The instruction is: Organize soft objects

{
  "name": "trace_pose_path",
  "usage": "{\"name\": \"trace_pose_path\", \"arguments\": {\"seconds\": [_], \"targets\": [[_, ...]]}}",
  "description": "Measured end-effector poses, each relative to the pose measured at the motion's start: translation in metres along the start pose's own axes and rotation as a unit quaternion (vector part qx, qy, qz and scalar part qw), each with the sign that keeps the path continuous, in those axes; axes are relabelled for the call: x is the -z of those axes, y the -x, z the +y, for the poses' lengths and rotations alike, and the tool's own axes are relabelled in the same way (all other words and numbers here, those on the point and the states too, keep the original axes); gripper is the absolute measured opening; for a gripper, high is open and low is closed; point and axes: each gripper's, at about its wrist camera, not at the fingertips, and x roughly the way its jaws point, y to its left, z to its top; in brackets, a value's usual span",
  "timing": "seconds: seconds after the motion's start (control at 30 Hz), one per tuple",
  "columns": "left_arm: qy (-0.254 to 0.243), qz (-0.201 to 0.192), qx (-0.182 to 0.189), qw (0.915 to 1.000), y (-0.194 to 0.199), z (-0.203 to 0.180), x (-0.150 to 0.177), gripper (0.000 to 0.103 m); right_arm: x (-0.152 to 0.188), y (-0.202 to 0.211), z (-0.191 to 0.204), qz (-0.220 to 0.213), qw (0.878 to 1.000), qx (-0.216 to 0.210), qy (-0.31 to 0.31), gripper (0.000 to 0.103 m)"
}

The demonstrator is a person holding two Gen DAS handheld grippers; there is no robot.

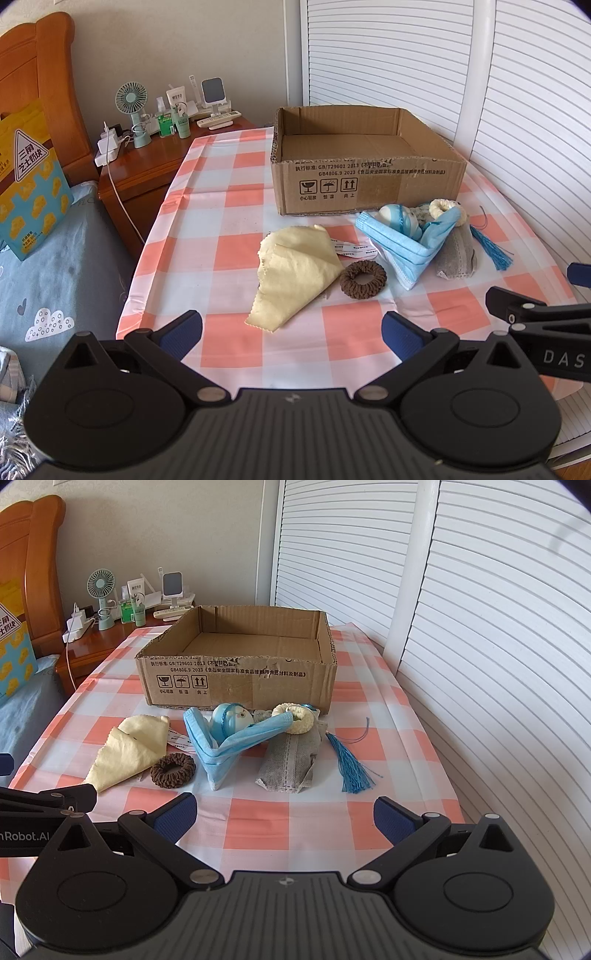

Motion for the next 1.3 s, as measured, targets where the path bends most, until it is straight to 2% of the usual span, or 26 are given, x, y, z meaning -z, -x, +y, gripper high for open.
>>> {"name": "trace_pose_path", "arguments": {"seconds": [0.9,1.1,1.3], "targets": [[-0.011,-0.004,0.011,0.9999,-0.007,0.0,-0.005,0.102,-0.003,-0.004,0.001,0.0,1.0,0.002,0.009,0.103],[-0.019,-0.005,0.023,0.9996,-0.015,0.001,-0.006,0.102,-0.005,-0.009,0.001,0.0,1.0,-0.003,0.016,0.103],[-0.034,-0.003,0.038,0.9987,-0.027,0.001,-0.003,0.102,-0.005,-0.015,0.001,-0.007,0.999,-0.027,0.027,0.103]]}}
